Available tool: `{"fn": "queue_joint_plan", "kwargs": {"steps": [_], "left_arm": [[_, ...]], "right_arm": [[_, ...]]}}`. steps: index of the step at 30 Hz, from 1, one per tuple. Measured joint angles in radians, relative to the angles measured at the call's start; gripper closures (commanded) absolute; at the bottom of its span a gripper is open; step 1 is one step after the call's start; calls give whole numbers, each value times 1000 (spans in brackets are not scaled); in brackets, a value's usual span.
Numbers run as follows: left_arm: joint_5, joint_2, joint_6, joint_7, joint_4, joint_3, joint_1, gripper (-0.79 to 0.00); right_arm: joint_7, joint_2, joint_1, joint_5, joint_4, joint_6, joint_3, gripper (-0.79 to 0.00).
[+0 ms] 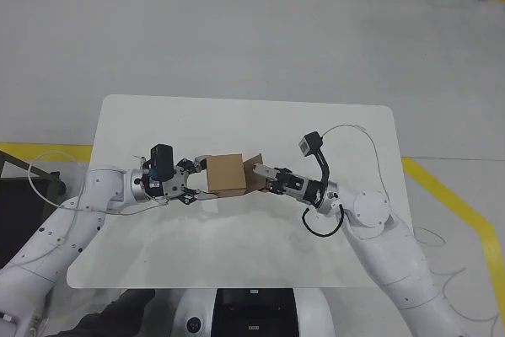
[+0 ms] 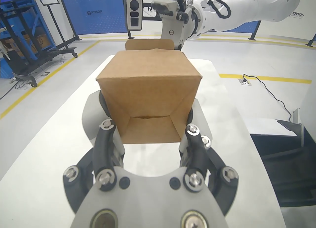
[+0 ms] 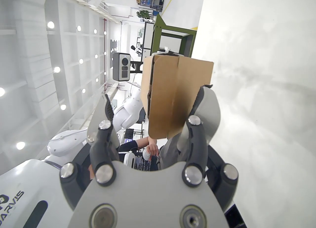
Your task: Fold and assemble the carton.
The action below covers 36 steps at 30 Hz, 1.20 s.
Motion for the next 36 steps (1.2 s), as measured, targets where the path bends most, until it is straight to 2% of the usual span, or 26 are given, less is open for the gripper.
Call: {"fn": "queue_joint_plan", "kwargs": {"steps": [3,14,20,30,36], "left_arm": [[2,-3,-3,-1,2,-4,1,-311],[9,-13,-15,-3,7,-22,7,-311],[17,-16,-18,-7,5,-32,12,-311],[22,-24,-27,-16,-3,-46,19,-311],[21,-28,-28,-15,-8,-57,24,-289]], "right_arm": [[0,1,0,0,3,5,0,-332],[21,-3,8,61,33,-1,-13,-280],[-13,-1,13,1,26,18,-14,-237],[-37,3,0,-49,-5,43,-14,-203],[-22,3,-3,-36,-16,37,-23,-225]]}}
